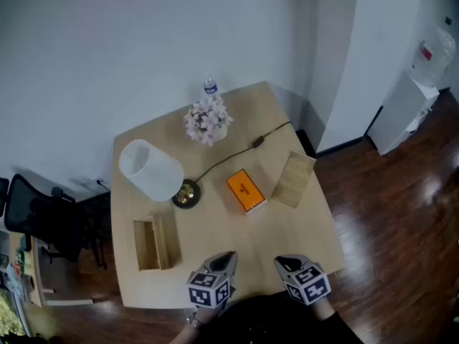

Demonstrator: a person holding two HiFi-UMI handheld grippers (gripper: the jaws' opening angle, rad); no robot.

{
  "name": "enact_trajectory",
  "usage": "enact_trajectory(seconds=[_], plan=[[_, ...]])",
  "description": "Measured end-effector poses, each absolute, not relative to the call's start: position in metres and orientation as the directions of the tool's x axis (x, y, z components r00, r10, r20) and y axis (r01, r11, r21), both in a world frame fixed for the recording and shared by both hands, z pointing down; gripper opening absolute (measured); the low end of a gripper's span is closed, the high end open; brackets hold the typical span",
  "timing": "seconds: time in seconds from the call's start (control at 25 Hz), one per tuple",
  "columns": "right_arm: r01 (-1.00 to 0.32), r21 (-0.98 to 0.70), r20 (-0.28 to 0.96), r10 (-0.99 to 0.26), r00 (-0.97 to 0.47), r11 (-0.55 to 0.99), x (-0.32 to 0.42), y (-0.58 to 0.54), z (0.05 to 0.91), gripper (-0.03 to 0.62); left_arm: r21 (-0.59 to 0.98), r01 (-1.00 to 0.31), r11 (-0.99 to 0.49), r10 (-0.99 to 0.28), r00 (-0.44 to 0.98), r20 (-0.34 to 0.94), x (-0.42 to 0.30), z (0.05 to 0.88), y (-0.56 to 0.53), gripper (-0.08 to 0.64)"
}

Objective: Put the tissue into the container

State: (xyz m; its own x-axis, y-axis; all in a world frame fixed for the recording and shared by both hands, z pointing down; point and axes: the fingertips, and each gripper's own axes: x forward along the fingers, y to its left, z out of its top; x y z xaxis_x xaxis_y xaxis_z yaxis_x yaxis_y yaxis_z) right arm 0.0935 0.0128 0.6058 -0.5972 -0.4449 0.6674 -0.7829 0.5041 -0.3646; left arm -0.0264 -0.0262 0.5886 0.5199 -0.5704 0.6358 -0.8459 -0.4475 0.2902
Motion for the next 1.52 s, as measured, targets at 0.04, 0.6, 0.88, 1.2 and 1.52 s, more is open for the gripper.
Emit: enact_trajectory(seconds=[0.04, 0.6, 0.88, 1.2, 1.52], plan=[[-0.783, -0.364, 0.666, -0.447, -0.597, 0.504, 0.097, 0.011, 0.605, 0.024, 0.28, -0.854, -0.439, -0.578, 0.507, 0.64, -0.018, 0.591, -0.042, 0.08], [-0.786, -0.393, 0.677, -0.428, -0.599, 0.477, 0.134, -0.001, 0.612, 0.077, 0.202, -0.971, -0.132, -0.671, 0.237, 0.702, 0.035, 0.652, -0.227, 0.575], [-0.782, -0.409, 0.668, -0.429, -0.608, 0.471, 0.14, -0.012, 0.614, 0.077, 0.186, -0.98, -0.074, -0.601, 0.193, 0.776, 0.03, 0.695, -0.243, 0.574], [-0.793, -0.409, 0.681, -0.428, -0.594, 0.451, 0.146, -0.013, 0.618, 0.077, 0.2, -0.974, -0.106, -0.567, 0.225, 0.793, 0.028, 0.705, -0.243, 0.507], [-0.803, -0.392, 0.687, -0.438, -0.58, 0.449, 0.138, -0.011, 0.612, 0.077, 0.215, -0.959, -0.184, -0.579, 0.283, 0.764, 0.015, 0.689, -0.234, 0.442]])
